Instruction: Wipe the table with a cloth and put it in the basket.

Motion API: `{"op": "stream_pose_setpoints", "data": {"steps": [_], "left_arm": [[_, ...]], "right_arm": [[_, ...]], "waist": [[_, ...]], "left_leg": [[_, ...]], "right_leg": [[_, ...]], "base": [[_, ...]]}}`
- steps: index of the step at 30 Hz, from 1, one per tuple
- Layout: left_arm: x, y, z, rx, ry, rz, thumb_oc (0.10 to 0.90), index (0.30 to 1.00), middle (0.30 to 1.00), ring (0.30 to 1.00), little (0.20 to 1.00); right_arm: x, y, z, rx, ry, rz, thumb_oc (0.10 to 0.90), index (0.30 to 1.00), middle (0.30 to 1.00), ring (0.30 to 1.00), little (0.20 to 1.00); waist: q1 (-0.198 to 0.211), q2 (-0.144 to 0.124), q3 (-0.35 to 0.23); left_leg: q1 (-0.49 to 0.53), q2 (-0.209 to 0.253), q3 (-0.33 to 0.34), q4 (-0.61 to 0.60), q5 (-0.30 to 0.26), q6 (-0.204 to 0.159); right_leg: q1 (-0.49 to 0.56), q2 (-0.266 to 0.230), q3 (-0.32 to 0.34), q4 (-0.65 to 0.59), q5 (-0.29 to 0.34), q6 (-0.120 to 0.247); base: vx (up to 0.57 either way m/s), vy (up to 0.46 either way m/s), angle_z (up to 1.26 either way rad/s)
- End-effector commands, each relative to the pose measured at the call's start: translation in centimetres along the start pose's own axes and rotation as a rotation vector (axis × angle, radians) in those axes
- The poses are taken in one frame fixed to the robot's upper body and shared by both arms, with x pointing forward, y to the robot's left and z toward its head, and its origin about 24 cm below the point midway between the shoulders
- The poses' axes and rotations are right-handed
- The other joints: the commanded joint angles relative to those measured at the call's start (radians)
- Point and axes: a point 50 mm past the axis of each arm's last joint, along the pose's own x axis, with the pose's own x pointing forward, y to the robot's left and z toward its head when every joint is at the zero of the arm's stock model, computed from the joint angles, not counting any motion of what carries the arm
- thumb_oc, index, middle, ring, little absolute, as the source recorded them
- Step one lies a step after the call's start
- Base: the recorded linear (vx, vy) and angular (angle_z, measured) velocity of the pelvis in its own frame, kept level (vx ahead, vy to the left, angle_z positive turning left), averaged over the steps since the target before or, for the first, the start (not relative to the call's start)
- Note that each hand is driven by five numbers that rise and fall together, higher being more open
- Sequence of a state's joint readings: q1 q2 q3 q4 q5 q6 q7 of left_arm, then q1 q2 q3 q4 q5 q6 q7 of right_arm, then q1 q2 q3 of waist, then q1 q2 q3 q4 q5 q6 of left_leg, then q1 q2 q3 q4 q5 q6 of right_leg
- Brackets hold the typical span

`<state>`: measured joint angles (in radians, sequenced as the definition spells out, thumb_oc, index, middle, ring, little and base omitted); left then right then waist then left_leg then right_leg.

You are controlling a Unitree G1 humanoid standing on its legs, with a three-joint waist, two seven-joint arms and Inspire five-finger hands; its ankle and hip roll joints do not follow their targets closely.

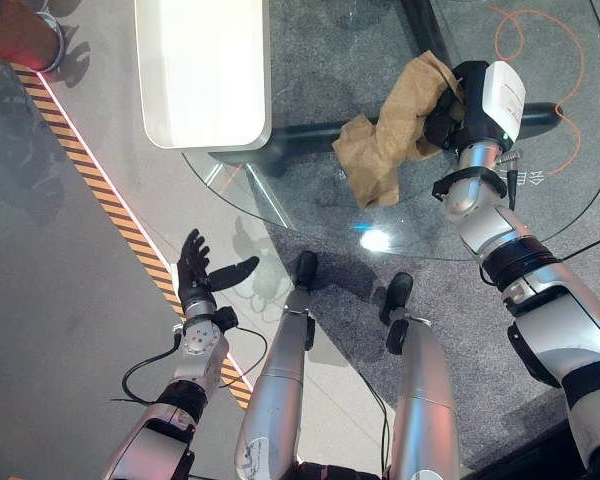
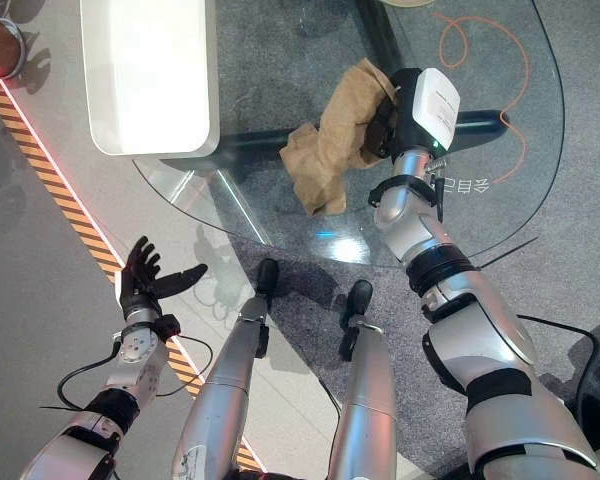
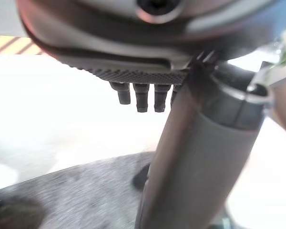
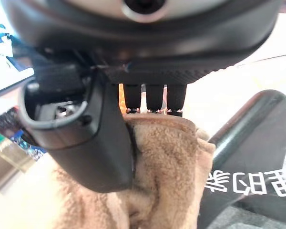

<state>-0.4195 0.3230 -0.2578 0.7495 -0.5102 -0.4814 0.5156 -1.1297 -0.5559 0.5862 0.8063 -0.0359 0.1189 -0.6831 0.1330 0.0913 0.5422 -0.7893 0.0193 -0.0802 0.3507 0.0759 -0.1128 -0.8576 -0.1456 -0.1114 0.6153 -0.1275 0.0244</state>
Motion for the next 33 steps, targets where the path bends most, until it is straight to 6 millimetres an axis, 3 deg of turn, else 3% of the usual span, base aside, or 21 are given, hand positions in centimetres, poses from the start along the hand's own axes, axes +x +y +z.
{"op": "stream_pose_setpoints", "data": {"steps": [1,4,15,27,33], "left_arm": [[0.6,1.9,4.3,-0.011,-0.282,0.116,0.800,0.900,0.900,0.900,0.900],[0.9,1.7,7.2,-0.027,-0.427,0.125,0.800,0.900,0.900,0.900,0.900],[-0.2,0.6,13.1,-0.075,-0.714,0.082,0.800,0.900,0.900,0.900,0.900],[-1.7,-0.8,16.8,-0.007,-0.933,-0.050,0.800,0.900,0.900,0.900,0.900],[-1.9,-1.9,17.2,0.043,-0.946,-0.158,0.800,0.900,0.900,0.900,0.900]], "right_arm": [[1.7,-5.1,3.5,0.103,-0.218,-0.246,0.100,0.300,0.300,0.300,0.200],[0.8,-5.4,4.3,0.147,-0.273,-0.262,0.100,0.300,0.300,0.300,0.200],[-1.4,-5.5,5.5,0.220,-0.368,-0.268,0.100,0.300,0.300,0.300,0.200],[-3.6,-6.5,7.9,0.308,-0.517,-0.298,0.100,0.300,0.300,0.300,0.200],[-4.8,-7.1,9.5,0.349,-0.615,-0.289,0.100,0.300,0.300,0.300,0.200]], "waist": [[-0.010,0.007,-0.022],[-0.014,-0.001,-0.022],[-0.021,-0.022,-0.022],[-0.033,-0.034,-0.022],[-0.043,-0.041,-0.022]], "left_leg": [[0.018,-0.072,0.076,0.062,-0.093,0.102],[0.011,-0.071,0.073,0.065,-0.094,0.102],[0.007,-0.073,0.068,0.076,-0.104,0.104],[0.009,-0.074,0.068,0.081,-0.112,0.107],[0.014,-0.074,0.071,0.082,-0.113,0.109]], "right_leg": [[0.037,0.055,-0.096,-0.054,0.021,-0.018],[0.033,0.060,-0.092,-0.050,0.019,-0.017],[0.041,0.068,-0.089,-0.048,0.013,-0.012],[0.047,0.076,-0.083,-0.047,0.014,-0.004],[0.053,0.083,-0.076,-0.050,0.018,0.000]], "base": [[0.00,0.000,0.00],[0.00,0.000,0.00],[0.00,-0.012,0.00],[0.00,0.000,0.00],[0.00,0.000,0.00]]}}
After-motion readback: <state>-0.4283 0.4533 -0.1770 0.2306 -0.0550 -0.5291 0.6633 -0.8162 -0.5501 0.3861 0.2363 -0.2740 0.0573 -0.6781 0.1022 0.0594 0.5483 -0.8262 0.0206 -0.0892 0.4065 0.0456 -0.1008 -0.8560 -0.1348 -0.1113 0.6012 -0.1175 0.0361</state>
